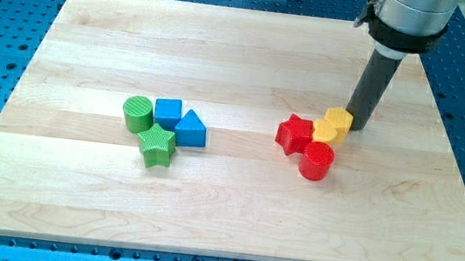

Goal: Move the red blocks and yellow blocks to the right

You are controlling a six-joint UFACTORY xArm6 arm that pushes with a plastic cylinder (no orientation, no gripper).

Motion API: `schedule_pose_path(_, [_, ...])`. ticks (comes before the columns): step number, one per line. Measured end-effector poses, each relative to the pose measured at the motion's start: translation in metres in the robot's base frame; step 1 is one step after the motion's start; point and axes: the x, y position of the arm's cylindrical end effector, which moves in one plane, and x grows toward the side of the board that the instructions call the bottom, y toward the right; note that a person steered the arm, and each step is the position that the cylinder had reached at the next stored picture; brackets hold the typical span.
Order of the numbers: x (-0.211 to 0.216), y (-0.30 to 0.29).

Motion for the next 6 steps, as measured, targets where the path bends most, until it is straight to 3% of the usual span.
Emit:
schedule_pose_path(3, [-0.052,-0.077])
schedule_pose_path(5, [-0.048,-0.081])
schedule_pose_path(6, [-0.026,-0.1])
